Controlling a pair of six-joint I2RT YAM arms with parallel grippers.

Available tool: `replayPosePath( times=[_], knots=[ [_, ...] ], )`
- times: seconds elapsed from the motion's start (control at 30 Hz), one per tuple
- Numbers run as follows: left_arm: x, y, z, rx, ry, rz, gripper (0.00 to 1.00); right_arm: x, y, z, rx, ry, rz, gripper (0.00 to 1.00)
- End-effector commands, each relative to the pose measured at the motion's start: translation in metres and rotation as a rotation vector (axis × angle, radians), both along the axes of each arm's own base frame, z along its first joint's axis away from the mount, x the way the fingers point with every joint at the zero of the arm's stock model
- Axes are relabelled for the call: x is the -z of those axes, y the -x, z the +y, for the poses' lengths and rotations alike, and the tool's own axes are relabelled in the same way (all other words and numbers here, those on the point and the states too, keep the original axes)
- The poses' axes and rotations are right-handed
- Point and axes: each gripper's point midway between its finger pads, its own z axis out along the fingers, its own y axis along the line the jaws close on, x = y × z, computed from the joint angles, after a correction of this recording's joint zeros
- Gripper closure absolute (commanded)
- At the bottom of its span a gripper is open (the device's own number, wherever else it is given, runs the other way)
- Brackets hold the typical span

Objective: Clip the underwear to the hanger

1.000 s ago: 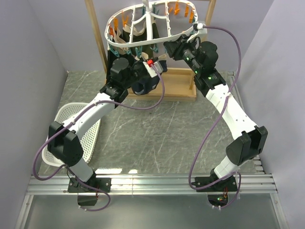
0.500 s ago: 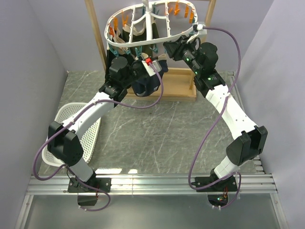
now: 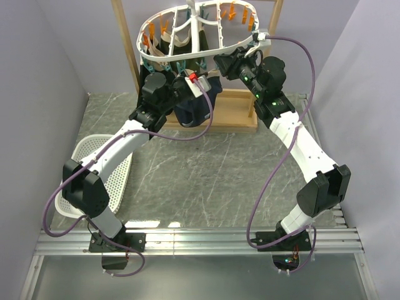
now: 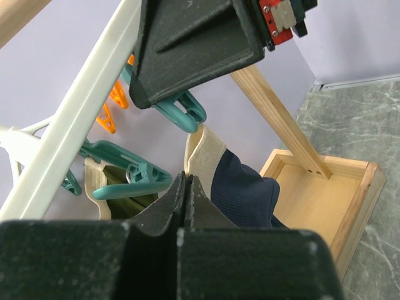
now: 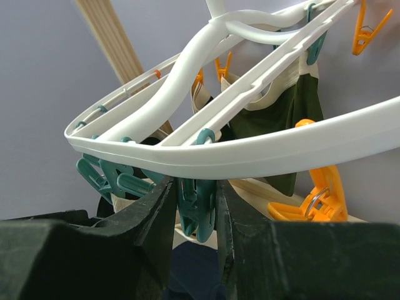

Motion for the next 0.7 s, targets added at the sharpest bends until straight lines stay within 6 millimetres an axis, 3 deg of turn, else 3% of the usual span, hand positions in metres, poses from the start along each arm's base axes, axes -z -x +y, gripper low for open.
replayPosePath(
  times=[0.0,0.67],
  knots=[
    [-0.045,0.012,0.007,0.023,0.069,-0.083,1.0,-0.026,0.013,-0.009,0.006,-0.012,-0.073,1.0],
    [-0.052,0.025,0.006,0.081,0.079,-0.099,1.0,-0.019,0.012,-0.01,0.011,0.007,-0.086,1.0]
  ],
)
